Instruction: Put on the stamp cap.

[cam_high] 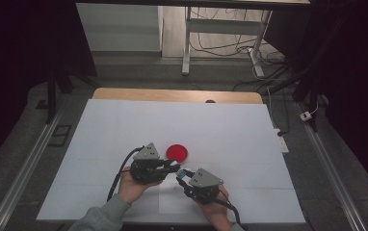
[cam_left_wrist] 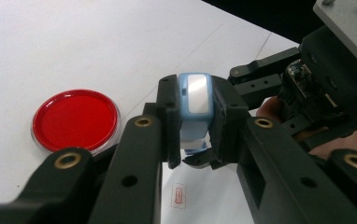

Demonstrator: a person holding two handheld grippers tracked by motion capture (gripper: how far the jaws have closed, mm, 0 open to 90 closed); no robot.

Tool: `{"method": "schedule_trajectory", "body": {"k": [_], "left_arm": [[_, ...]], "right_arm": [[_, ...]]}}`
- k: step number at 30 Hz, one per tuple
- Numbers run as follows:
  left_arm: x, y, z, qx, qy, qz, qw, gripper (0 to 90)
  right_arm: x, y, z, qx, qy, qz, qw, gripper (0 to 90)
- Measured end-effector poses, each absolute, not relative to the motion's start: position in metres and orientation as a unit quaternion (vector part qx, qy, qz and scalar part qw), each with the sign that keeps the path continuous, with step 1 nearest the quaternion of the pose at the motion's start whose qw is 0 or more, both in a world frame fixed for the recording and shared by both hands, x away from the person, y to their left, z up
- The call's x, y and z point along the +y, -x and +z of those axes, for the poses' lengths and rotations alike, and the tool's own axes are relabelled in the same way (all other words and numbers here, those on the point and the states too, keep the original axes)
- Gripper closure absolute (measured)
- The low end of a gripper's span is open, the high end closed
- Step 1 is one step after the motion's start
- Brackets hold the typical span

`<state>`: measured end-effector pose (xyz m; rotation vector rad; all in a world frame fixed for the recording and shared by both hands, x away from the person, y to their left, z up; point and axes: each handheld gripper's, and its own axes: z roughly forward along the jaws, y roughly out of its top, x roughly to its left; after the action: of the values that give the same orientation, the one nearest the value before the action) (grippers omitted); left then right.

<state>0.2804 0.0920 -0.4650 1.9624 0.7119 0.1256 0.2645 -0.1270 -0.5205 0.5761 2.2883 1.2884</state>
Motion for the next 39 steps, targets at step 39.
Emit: {"method": "schedule_trajectory", "body": {"k": [39], "left_arm": [[0.0876, -0.2815, -0.4710, 0.305, -0.802, 0.043, 0.511, 76.0]], "right_arm": [[-0.1264, -0.2619, -0.5198, 0.819, -0.220, 0.472, 0.241, 64.5]]}}
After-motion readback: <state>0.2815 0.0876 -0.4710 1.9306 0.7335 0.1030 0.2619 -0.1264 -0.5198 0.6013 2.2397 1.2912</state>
